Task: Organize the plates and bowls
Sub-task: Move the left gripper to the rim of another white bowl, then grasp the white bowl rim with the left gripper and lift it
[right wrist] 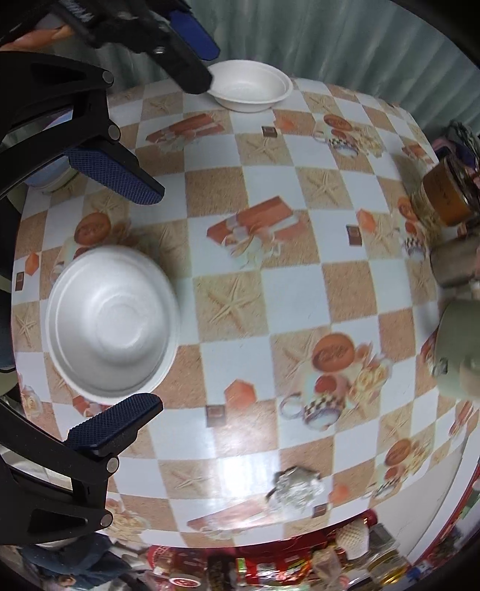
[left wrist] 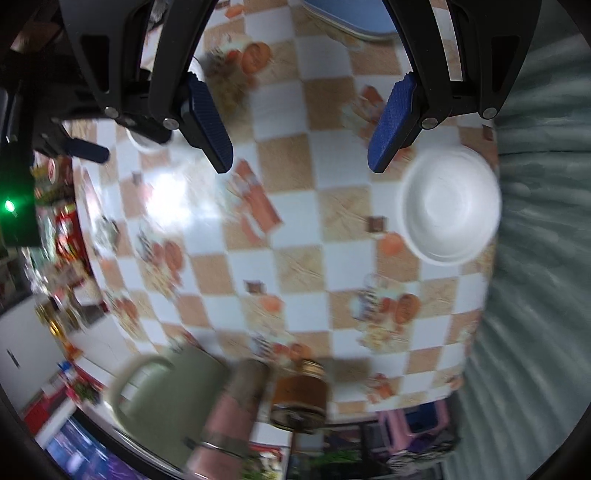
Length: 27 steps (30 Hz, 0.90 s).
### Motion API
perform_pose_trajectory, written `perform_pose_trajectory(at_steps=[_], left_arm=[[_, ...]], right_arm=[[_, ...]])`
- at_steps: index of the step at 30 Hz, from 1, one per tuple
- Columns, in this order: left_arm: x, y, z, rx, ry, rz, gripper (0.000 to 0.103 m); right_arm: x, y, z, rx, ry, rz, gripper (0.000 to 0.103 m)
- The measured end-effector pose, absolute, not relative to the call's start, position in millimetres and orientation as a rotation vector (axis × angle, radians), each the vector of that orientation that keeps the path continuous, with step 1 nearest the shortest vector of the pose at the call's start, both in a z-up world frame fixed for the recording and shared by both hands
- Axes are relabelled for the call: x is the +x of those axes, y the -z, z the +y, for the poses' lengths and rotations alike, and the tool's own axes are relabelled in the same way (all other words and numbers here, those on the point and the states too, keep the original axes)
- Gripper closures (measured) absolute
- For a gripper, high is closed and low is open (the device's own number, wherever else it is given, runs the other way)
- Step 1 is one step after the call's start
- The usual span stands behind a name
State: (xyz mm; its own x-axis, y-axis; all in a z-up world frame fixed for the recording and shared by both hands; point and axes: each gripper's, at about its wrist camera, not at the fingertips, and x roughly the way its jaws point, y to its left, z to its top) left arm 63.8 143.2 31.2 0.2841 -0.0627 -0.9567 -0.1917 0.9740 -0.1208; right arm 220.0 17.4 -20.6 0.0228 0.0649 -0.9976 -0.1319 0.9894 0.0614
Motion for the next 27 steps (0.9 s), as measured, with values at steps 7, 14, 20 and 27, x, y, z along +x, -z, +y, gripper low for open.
perform_pose_trajectory(at_steps=[7, 14, 20, 27], left_arm=[[66, -15, 215, -0.319, -0.25, 1.281, 0.024], [47, 11, 278, -0.404, -0.408, 1.301, 0.024], [46, 37, 325, -0.453, -0.519, 1.303, 0.024], [54, 69, 346, -0.45, -0.54, 1.342, 0.024]], right_arm=[[239, 29, 68, -0.133, -0.238, 1.545, 0.0], [255, 46, 133, -0.212, -0.334, 1.565, 0.0], [267, 66, 186, -0.253, -0.399, 1.578, 0.0], [286, 91, 229, -0.235, -0.412, 1.587, 0.0]])
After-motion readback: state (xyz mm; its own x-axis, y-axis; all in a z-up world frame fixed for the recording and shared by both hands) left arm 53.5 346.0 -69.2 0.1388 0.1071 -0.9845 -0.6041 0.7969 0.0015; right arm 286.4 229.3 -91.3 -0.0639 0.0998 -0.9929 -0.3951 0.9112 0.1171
